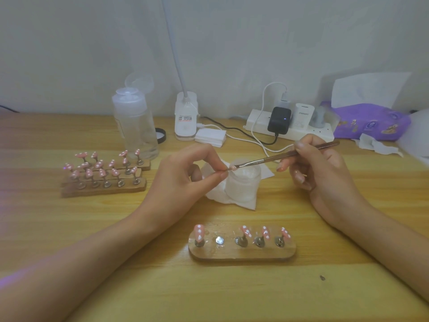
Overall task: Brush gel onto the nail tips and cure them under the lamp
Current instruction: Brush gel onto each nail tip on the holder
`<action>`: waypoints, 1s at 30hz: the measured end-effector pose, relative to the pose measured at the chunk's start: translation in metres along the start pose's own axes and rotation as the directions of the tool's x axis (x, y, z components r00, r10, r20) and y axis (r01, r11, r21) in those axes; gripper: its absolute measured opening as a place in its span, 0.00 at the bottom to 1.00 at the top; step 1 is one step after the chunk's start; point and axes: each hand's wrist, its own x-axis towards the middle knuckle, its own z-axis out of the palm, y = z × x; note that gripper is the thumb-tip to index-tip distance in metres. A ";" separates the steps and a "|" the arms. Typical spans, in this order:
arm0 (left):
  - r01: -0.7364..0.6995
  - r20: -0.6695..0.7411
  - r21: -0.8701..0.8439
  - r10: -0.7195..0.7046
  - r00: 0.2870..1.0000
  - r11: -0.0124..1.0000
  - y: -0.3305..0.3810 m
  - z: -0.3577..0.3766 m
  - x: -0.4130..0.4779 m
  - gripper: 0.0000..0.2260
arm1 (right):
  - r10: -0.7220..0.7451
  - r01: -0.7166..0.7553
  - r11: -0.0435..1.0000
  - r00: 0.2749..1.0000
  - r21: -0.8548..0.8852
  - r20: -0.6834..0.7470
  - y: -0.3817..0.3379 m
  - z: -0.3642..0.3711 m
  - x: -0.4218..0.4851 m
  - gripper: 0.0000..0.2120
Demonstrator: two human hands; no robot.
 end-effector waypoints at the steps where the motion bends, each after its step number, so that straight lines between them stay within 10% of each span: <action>1: 0.000 -0.001 0.000 0.000 1.000 1.000 0.000 0.000 0.000 0.05 | -0.006 0.006 1.000 1.000 0.015 -0.001 -0.001 0.000 0.000 0.14; 30: 0.049 0.026 -0.052 -0.048 0.999 0.997 0.002 0.000 -0.001 0.06 | -0.022 0.022 0.999 1.000 -0.032 0.002 -0.001 0.002 -0.002 0.19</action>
